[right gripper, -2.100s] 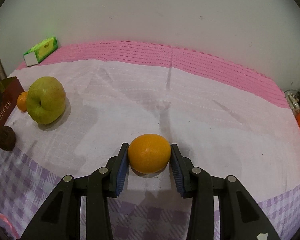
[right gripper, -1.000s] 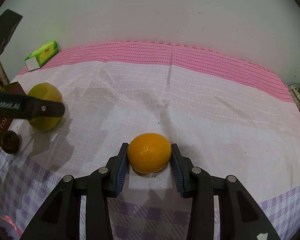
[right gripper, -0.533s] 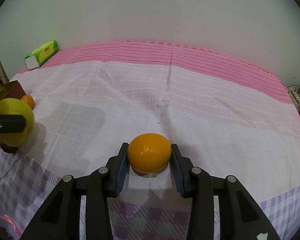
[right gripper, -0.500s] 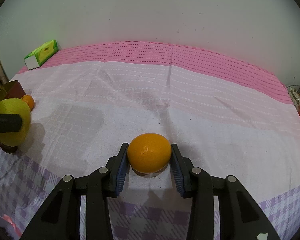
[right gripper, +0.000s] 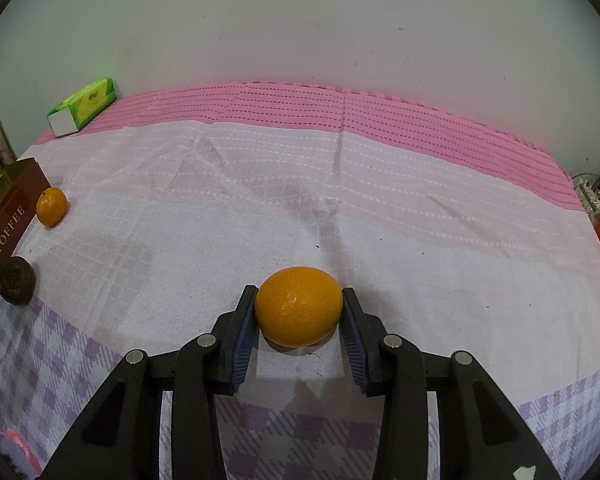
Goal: Organize fruits
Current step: 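Grasp the large green pear with left gripper while right gripper holds the orange, then carry the green pear into the gold tray and open left gripper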
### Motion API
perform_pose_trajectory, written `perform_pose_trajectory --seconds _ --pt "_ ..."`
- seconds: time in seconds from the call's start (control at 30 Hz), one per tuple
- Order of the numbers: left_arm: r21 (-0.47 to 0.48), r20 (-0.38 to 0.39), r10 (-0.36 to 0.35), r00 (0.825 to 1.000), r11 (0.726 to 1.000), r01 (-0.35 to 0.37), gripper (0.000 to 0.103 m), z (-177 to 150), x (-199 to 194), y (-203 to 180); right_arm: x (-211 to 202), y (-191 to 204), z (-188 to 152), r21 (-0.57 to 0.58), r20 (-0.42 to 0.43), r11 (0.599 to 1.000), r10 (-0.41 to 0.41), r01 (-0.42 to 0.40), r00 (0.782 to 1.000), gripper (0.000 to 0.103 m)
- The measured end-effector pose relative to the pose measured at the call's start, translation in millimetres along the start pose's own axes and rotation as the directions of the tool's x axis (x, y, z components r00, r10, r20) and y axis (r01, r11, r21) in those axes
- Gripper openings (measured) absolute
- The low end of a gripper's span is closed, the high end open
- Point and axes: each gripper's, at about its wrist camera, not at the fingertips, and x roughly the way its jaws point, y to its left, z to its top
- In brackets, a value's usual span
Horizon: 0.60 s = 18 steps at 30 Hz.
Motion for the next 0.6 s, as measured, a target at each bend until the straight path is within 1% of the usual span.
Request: perform_pose_trajectory --seconds 0.17,0.33,0.6 --pt "-0.028 0.019 0.029 0.999 0.999 -0.029 0.072 -6.4 -17.2 22.5 1.2 1.3 1.0 -0.006 0.001 1.000 -0.005 0.005 1.000 0.037" --pt "-0.080 0.027 0.069 0.997 0.995 -0.067 0.072 -12.7 -28.3 52.7 1.1 1.5 0.9 -0.006 0.001 1.000 -0.007 0.007 1.000 0.037" --pt "-0.164 0.014 0.150 0.989 0.976 -0.146 0.072 -22.8 -34.4 99.5 1.8 1.4 1.2 -0.007 0.001 1.000 -0.008 0.008 1.000 0.037"
